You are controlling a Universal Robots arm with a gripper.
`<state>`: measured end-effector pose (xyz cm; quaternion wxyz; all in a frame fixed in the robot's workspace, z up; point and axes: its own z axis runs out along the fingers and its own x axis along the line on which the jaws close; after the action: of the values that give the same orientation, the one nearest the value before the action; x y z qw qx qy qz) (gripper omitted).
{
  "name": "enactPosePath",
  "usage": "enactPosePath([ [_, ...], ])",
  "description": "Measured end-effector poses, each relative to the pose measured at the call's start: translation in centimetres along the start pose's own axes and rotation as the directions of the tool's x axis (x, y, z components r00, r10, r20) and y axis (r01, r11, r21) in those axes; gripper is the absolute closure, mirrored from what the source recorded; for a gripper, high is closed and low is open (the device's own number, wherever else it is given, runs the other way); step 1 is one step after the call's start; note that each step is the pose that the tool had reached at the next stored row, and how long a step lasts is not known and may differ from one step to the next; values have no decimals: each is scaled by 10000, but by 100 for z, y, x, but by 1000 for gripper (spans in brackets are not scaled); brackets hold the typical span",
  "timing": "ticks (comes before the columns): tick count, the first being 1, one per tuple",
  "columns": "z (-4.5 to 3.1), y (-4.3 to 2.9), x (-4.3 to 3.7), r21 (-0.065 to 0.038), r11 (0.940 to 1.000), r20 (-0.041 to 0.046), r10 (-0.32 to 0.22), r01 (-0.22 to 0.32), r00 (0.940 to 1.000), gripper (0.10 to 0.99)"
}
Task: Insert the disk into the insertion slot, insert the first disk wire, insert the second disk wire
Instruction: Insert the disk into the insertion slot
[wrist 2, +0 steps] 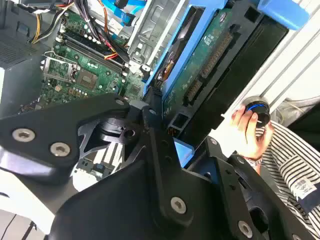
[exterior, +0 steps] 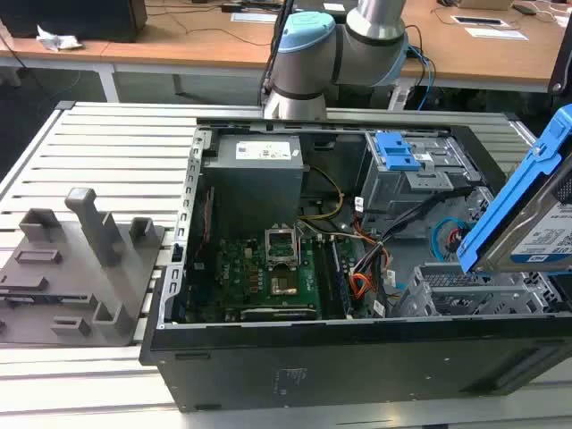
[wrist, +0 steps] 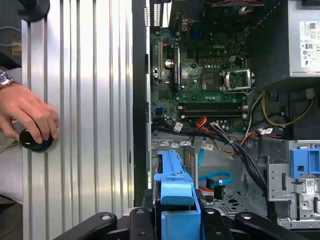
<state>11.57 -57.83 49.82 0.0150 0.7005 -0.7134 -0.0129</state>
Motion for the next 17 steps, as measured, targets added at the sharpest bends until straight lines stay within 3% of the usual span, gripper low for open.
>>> enactPosePath([
  [13,228,-9,-1,0,10000,-1,0,0,10000,722],
  [17,397,-16,-1,0,10000,0,0,0,10000,722],
])
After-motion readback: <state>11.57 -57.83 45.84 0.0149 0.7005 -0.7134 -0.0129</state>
